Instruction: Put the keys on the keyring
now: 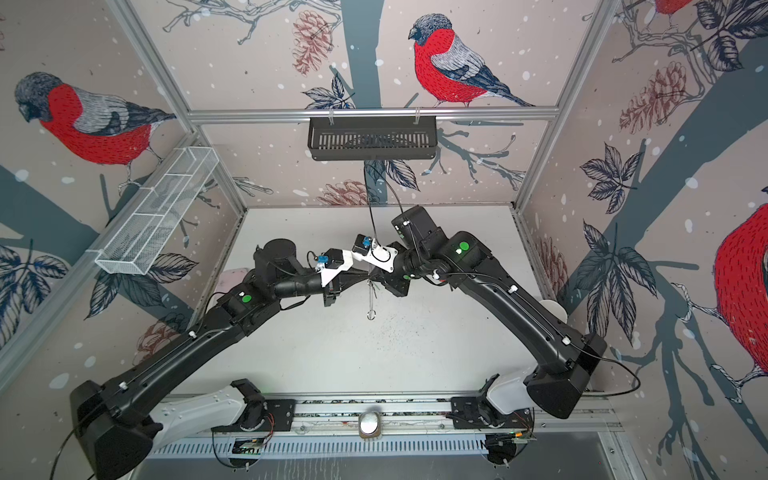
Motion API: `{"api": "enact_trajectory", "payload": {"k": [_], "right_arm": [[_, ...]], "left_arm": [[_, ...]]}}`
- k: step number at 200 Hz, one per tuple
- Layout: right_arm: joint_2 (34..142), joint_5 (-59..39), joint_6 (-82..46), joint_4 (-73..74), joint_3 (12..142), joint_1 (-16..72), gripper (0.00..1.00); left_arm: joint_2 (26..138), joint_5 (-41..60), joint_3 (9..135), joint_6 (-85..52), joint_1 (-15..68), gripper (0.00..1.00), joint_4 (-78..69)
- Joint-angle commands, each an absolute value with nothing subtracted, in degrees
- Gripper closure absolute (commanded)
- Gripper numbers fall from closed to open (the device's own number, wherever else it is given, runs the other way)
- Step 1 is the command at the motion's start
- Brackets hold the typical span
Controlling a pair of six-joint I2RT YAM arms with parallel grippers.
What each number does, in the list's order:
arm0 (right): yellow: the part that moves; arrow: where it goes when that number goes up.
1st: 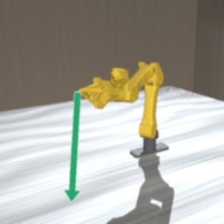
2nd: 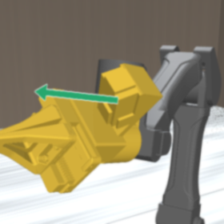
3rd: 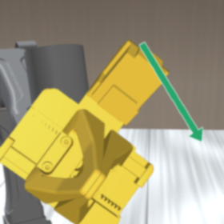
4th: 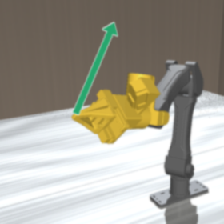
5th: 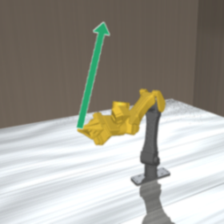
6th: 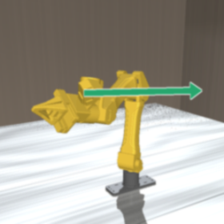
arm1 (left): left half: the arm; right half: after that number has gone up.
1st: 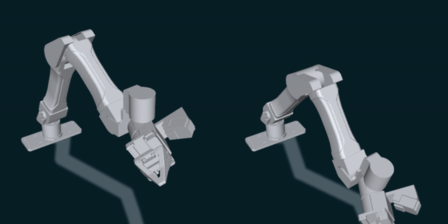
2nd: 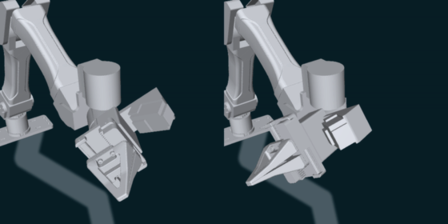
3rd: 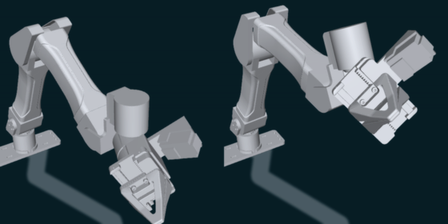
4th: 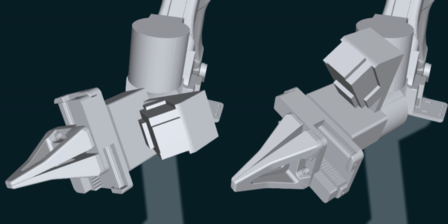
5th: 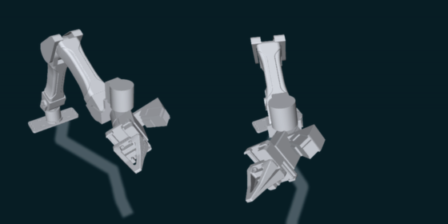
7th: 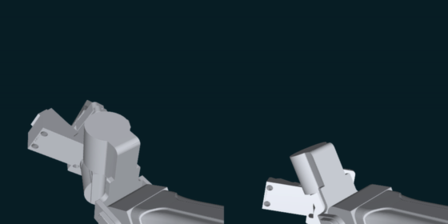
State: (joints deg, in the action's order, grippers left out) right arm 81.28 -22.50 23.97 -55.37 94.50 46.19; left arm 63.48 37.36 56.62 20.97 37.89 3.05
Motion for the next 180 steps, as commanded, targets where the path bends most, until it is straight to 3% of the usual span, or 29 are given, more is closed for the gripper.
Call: {"api": "enact_trajectory", "payload": {"k": [1,82,180], "right_arm": [[80.6,-25.8,25.0,-52.1,94.5,46.4,1.00],[79.1,-26.4,25.0,-50.8,93.5,46.3,1.00],[72.8,-26.2,20.4,-39.3,83.6,45.9,0.98]], "left_arm": [[64.2,37.4,56.8,21.5,37.8,0.95,5.5],[64.2,37.0,56.8,20.6,37.7,1.00,3.6],[61.4,36.1,49.4,8.9,37.7,1.00,-15.5]]}}
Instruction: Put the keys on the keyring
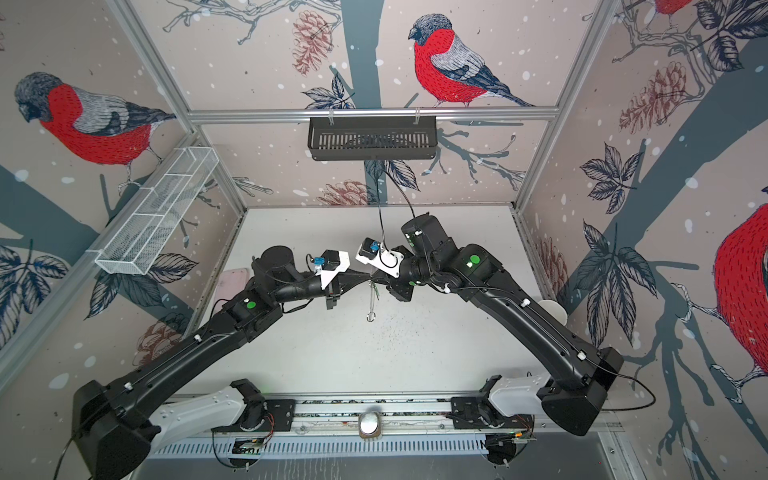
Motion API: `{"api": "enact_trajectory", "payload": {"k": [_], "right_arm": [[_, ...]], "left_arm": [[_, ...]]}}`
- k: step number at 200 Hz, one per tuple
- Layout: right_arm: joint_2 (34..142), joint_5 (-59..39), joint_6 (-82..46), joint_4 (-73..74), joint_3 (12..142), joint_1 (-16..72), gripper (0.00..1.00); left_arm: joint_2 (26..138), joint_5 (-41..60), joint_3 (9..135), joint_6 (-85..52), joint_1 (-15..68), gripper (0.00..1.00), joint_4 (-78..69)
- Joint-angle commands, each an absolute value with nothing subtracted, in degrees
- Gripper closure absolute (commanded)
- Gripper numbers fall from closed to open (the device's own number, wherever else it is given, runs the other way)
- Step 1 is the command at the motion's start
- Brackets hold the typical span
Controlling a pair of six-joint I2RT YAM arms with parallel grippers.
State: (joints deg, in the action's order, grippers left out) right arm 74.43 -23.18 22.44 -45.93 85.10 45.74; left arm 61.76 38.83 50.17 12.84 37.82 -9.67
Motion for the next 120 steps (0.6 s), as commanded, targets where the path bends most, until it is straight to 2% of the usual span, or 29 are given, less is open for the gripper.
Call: {"api": "enact_trajectory", "payload": {"k": [1,73,120], "right_arm": [[72.8,-26.2,20.3,-39.2,83.6,45.8,0.98],[72.1,-26.6,19.4,-36.9,80.8,45.8,0.87],[70.4,-26.7,19.2,-36.2,79.9,45.7,0.83]], "left_arm": [[61.4,36.2,49.4,8.9,37.7,1.00,-15.5],[60.8,36.8,47.8,6.1,37.7,1.00,-20.1],[60.3,36.8,47.4,5.7,37.7,1.00,-20.9]]}}
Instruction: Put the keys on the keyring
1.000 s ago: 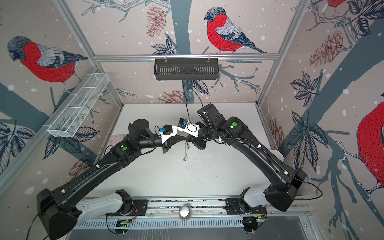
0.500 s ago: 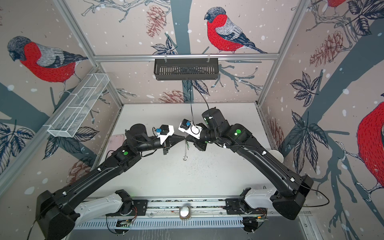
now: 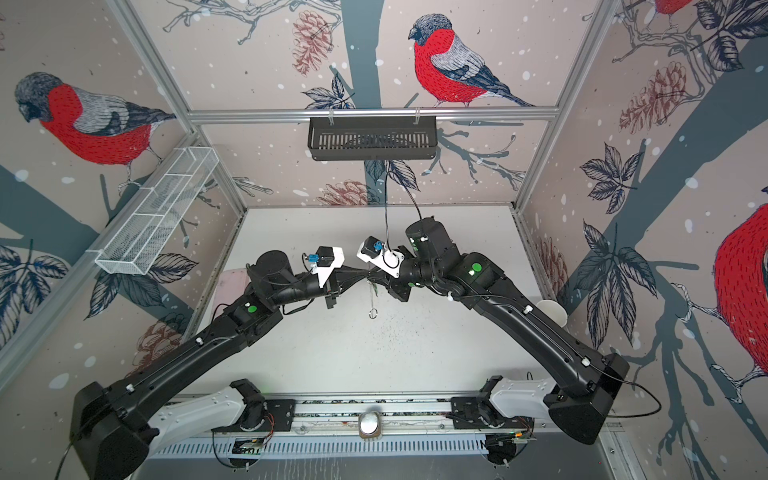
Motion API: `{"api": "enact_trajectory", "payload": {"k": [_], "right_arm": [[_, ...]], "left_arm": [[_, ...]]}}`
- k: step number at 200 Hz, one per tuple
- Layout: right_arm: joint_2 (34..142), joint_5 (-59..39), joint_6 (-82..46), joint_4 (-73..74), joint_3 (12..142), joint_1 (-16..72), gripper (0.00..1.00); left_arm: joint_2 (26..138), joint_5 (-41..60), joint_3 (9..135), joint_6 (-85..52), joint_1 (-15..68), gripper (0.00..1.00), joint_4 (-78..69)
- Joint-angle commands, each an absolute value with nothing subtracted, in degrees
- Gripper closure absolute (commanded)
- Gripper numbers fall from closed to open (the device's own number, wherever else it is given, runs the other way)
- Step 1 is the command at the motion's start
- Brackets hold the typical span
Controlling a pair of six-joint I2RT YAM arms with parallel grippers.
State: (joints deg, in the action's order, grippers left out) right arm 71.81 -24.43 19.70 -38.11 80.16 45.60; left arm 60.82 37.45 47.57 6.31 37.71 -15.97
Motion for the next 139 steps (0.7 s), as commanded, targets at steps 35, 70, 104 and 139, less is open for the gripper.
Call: {"api": "enact_trajectory", "payload": {"k": [35,70,104,139], "right_arm": [[70.1,-26.6,19.0,-35.7,79.0,45.6,0.82],[69.3,-26.5,18.5,-34.7,77.4,45.1,0.80],[68.1,-26.9,17.9,-33.1,75.7,45.0,0.79],[67.3,-27.6,17.4,-31.1,74.3,45.0,0.81]], "left_arm": [[59.3,36.5,46.6,4.8,37.7,1.00,-22.5],[58.4,35.2,45.7,3.8,37.7,1.00,-23.8],[57.8,35.1,44.4,2.4,37.7,1.00,-25.8],[57.6,35.4,43.5,1.5,37.7,1.00,-27.0]]}}
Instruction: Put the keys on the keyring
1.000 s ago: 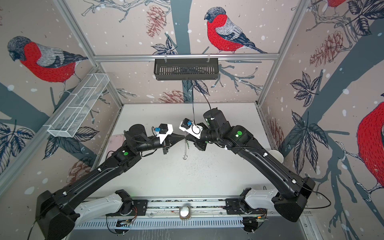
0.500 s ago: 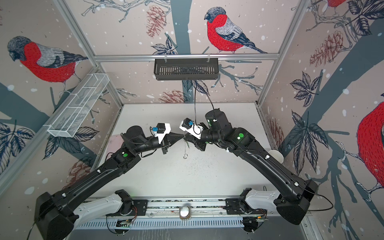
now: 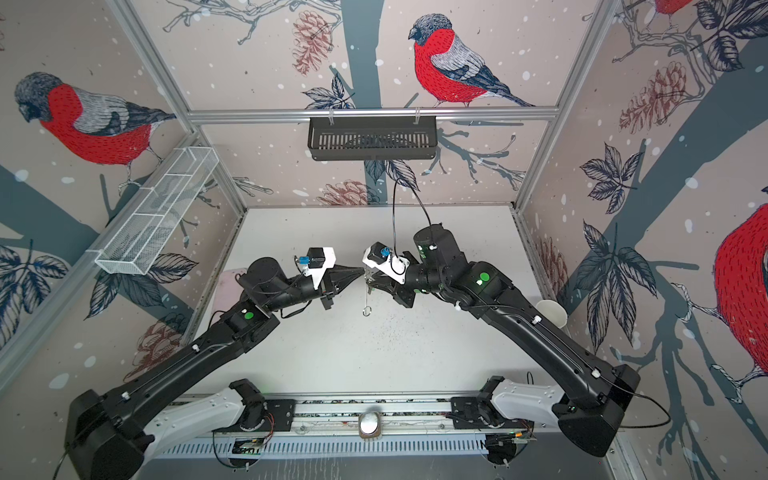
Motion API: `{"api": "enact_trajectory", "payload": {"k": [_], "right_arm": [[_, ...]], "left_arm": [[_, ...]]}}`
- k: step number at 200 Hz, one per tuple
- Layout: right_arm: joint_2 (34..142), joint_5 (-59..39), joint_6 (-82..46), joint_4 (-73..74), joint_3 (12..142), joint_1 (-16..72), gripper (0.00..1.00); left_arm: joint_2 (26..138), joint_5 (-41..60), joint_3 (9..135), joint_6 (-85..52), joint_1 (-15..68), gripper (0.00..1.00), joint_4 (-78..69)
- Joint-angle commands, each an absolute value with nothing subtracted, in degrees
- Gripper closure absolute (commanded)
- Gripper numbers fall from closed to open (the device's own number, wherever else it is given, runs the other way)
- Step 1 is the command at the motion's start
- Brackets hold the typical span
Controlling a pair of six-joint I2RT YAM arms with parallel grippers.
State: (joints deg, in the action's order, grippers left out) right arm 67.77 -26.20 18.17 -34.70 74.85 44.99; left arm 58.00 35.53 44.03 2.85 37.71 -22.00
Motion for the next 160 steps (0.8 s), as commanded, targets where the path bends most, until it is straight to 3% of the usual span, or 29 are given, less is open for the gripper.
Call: {"api": "enact_trajectory", "payload": {"k": [1,84,160], "right_arm": [[67.3,-27.6,17.5,-31.1,74.3,45.0,0.81],[68.8,-30.8,17.2,-28.1,73.1,45.0,0.93],[70.2,-33.4,17.4,-27.1,73.5,45.2,0.97]], "left_arm": [[57.6,35.4,43.5,1.5,37.6,1.00,-27.0],[56.3,36.1,40.7,-1.5,37.7,1.00,-32.3],[55.8,36.1,38.5,-4.0,37.7,1.00,-36.5]]}}
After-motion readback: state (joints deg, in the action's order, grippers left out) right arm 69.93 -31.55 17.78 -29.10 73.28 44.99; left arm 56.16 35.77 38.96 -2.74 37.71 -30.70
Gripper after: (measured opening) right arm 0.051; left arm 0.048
